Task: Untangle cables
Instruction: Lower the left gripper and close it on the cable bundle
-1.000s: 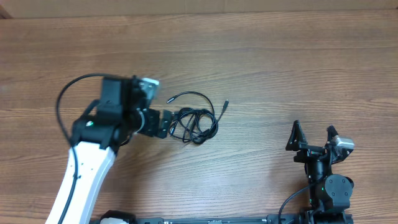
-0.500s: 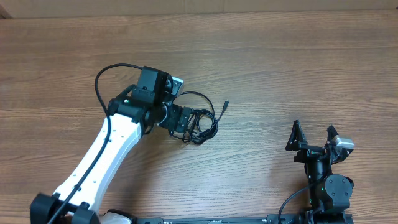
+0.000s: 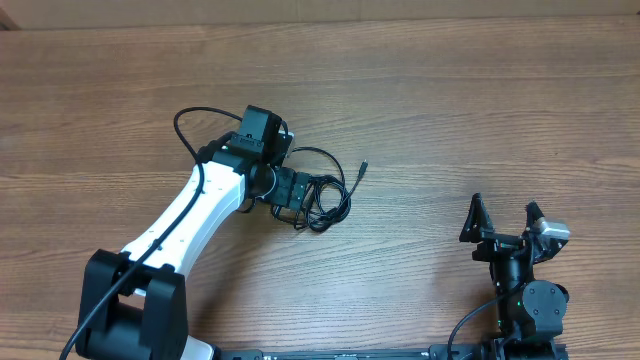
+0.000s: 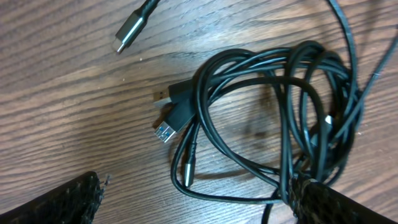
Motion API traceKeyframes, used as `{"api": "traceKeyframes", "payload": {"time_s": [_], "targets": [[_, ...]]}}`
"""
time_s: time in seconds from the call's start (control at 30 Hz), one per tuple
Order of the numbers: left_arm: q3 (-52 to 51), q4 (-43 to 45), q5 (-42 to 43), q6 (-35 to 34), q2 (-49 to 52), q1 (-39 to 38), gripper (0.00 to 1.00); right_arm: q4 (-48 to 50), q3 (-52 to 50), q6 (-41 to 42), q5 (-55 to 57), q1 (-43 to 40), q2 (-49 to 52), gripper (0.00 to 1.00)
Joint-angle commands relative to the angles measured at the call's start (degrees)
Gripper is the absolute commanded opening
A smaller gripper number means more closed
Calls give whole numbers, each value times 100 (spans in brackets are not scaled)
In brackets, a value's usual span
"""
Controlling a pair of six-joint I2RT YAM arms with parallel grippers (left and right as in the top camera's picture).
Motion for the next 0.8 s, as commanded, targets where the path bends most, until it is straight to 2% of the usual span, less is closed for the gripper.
{"api": "traceKeyframes", "payload": {"time_s": [0.0, 0.43, 0.57, 0.77], "targets": [[138, 70, -129, -297, 153, -22, 100, 28, 2, -26, 37, -15, -61, 100], [131, 256, -249, -398, 575, -22, 99, 28, 2, -26, 37, -15, -61, 100], [131, 264, -269, -490, 763, -22, 90, 28, 2, -26, 37, -15, -61, 100], [131, 273, -269, -487, 1060, -22, 88, 28, 2, -26, 37, -15, -61, 100]]}}
